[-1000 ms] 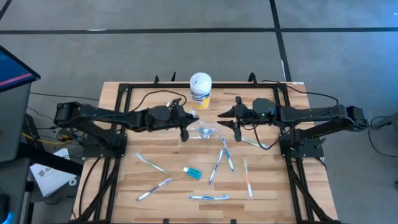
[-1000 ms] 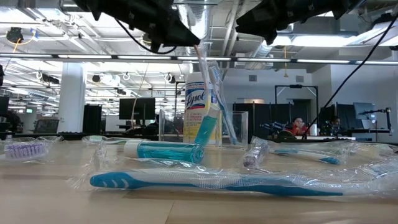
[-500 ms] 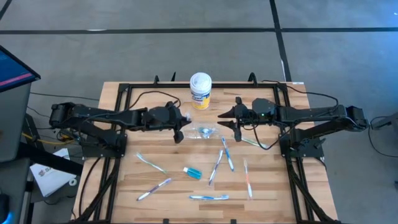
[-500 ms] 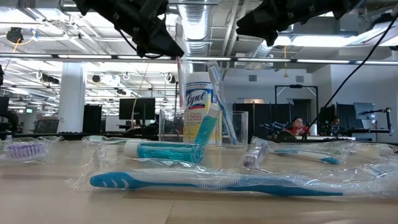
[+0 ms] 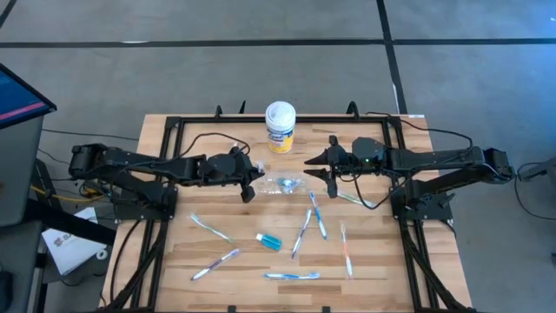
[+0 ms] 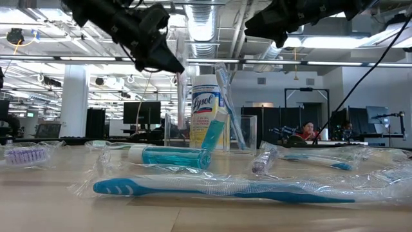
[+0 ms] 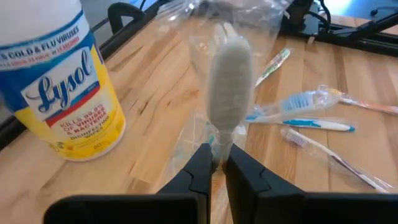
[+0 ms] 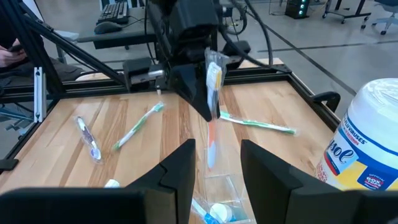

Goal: Pick & Place toothbrushing station
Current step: Put the top orange toothbrush into the transparent organizer

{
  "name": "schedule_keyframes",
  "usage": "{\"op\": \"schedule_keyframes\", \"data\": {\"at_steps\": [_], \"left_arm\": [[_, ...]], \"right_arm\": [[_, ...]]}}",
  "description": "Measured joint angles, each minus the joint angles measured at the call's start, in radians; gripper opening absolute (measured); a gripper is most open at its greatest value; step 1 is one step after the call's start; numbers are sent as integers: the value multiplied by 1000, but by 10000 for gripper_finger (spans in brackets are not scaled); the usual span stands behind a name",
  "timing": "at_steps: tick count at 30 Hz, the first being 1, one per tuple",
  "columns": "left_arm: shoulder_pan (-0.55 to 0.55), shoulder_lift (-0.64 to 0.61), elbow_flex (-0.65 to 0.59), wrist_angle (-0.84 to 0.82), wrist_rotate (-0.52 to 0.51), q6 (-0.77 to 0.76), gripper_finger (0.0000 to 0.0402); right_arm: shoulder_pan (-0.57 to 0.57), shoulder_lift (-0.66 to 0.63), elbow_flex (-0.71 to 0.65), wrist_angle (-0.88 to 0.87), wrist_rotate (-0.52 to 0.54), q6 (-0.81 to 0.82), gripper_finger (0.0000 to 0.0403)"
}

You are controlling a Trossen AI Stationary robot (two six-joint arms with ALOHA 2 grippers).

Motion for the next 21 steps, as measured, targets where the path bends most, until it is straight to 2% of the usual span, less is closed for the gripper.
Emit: {"op": "schedule_keyframes", "data": {"at_steps": [13, 21], "left_arm": [[0, 0, -208, 309, 2, -54, 18], [0, 0, -249, 368, 5, -74, 20]], "right_arm": [[0, 0, 0, 2, 0, -3, 118], [0, 0, 0, 8, 0, -3, 118]]}}
